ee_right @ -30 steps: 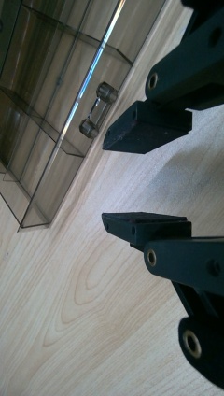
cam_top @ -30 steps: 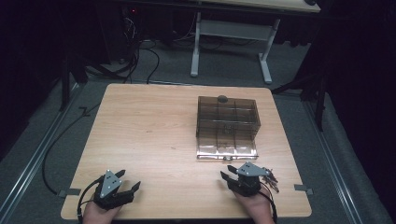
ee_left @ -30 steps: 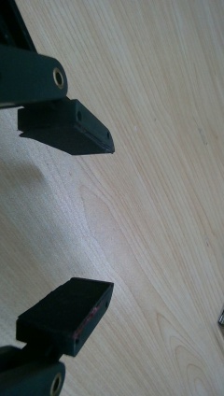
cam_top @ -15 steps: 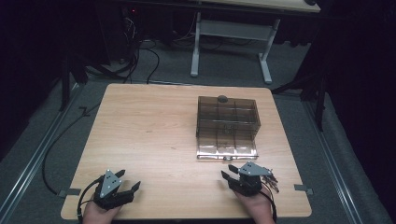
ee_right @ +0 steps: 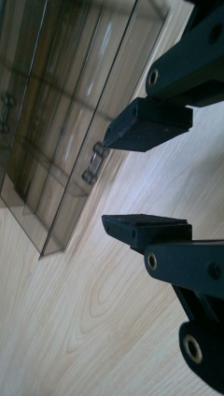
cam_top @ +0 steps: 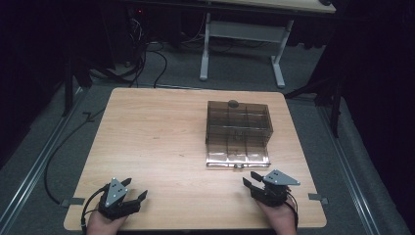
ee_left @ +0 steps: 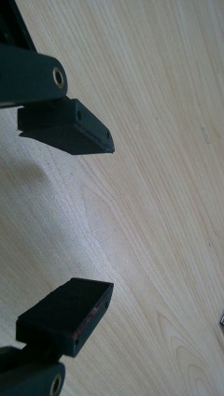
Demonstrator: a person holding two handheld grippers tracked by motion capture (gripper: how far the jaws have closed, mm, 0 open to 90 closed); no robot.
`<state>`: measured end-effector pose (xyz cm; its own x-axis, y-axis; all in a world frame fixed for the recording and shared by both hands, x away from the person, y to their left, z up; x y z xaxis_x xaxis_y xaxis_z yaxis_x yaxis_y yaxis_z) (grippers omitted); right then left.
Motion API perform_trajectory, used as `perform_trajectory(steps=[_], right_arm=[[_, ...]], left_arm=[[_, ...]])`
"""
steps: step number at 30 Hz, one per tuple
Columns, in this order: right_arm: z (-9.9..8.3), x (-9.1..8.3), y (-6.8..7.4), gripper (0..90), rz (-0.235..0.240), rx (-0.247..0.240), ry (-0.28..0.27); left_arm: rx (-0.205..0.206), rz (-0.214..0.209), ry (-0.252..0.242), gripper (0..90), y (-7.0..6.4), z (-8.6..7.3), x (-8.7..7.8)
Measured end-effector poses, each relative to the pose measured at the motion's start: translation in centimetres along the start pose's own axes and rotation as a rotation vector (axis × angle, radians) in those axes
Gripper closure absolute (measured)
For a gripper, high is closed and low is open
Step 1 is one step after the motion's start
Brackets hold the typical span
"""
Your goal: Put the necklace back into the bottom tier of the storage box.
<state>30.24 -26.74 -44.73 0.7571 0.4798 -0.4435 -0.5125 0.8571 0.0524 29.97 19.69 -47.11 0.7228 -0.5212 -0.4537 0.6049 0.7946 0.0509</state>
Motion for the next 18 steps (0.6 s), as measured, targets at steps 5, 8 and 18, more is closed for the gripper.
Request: perform_trajectory(steps=[5,8,18], right_arm=[[-0.3,-1.2,-1.1,56.0,-0.032,0.014,-0.005],[-0.5,-1.8,-1.6,55.4,-0.052,0.019,-0.006],[-1.8,-4.3,-3.8,53.4,-0.128,0.045,0.001]], left_arm=[[-0.001,-0.001,0.001,27.7,0.0,0.0,0.0],[0.0,-0.002,0.001,27.7,0.0,0.0,0.0],[0.001,-0.007,0.003,27.7,0.0,0.0,0.0]])
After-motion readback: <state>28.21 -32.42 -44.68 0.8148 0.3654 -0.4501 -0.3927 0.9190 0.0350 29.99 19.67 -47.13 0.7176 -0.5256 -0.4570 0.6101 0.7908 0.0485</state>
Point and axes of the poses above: each handheld gripper's, and its own axes: x roughly forward along the jaws, z roughly out of its top, y roughly to its left, the point moved 2 cm from there along x, roughly forward along the jaws, and after that the axes turned 6 degrees about -y, right-handed, at the moved point
